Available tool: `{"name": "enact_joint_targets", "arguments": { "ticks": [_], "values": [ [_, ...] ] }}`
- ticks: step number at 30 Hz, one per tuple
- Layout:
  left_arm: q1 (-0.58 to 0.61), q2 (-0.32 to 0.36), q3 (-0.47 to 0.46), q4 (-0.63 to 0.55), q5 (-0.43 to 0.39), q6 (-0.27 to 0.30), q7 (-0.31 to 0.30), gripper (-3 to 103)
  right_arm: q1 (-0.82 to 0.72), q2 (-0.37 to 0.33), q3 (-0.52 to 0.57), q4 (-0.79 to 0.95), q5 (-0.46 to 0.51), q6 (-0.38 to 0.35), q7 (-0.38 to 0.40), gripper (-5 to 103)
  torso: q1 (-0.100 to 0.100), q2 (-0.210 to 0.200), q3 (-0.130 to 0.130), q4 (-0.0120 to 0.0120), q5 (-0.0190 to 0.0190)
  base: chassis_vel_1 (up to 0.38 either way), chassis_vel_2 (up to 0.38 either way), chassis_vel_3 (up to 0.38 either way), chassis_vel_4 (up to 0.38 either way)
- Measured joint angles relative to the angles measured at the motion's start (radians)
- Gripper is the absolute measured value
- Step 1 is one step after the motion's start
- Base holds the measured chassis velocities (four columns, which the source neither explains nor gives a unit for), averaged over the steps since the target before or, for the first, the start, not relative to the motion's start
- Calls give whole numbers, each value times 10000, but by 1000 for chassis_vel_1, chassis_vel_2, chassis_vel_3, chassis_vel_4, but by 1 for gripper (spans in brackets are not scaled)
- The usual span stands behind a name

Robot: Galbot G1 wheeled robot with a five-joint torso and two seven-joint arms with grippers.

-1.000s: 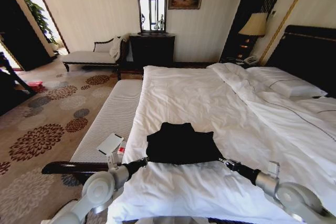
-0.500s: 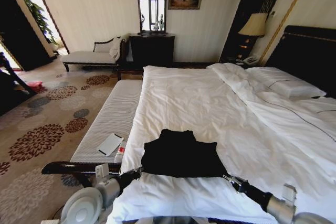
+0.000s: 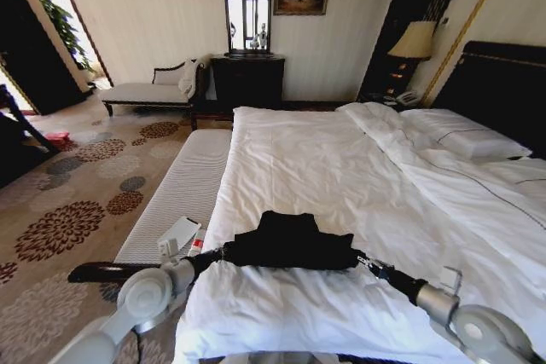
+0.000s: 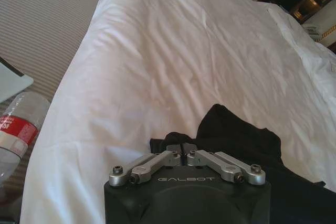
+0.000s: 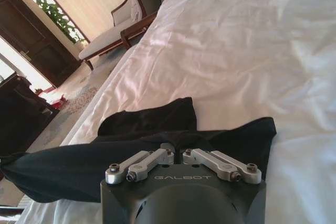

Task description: Fold the clothes on the bed.

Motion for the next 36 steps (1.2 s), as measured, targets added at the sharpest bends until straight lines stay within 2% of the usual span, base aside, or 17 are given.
{"name": "enact_joint_targets", "arguments": {
  "ticks": [3, 6, 12, 16, 17, 20, 28, 33, 34, 35, 36],
  "values": [
    [-682, -65, 286, 385, -128, 60, 0, 0, 739, -248, -519, -278, 212, -87, 189, 2, 0, -1, 0, 2, 3, 0, 0, 0, 0],
    [-1484, -443, 760, 893, -204, 211, -14, 0, 2015, -533, -1164, -852, 535, -242, 328, 2, -1, 0, 0, 3, 3, 0, 0, 0, 0],
    [-2680, -991, 1732, 1823, -151, 343, 23, 0, 3166, -1013, -1697, -1542, 839, -351, 354, 2, -1, 0, 0, 6, 2, 0, 0, 0, 0],
    [-4538, -1783, 2811, 3386, 3, 370, 209, 0, 4238, -1205, -2651, -2322, 844, -370, 258, 2, 0, 0, 0, -3, 3, 0, 0, 0, 0],
    [-4538, -1783, 2811, 3386, 3, 370, 209, 0, 4238, -1205, -2651, -2322, 844, -370, 258, 2, 0, 0, 0, -3, 3, 0, 0, 0, 0],
    [-5657, -2258, 3450, 4766, 151, 444, 518, 0, 5131, -1060, -3543, -3003, 665, -370, 219, 2, 1, 0, 0, -3, 5, 0, 0, 0, 0],
    [-5921, -2361, 3979, 5515, 439, 492, 921, 0, 5898, -752, -4220, -3958, 395, -331, 118, 2, -2, 1, -2, 5, 2, 0, 0, 0, 0],
    [-5922, -2832, 4122, 5955, 815, 473, 996, 0, 6033, -640, -4429, -4377, 177, -256, -47, 2, -4, 2, -2, 2, 0, 0, 0, 0, 0],
    [-5963, -2916, 4172, 6028, 864, 464, 1001, 0, 6071, -638, -4487, -4408, 111, -234, -79, -1, -4, 2, -2, -3, 0, 0, 0, 0, 0],
    [-6006, -2985, 4230, 6090, 902, 449, 1005, 0, 6128, -636, -4544, -4427, 76, -200, -130, 3, -3, 2, -2, -2, 1, 0, 0, 0, 0],
    [-6033, -3024, 4268, 6118, 921, 439, 1004, 0, 6198, -631, -4592, -4432, 51, -173, -190, 3, -3, 2, -2, -1, 1, 0, 0, 0, 0]
  ]
}}
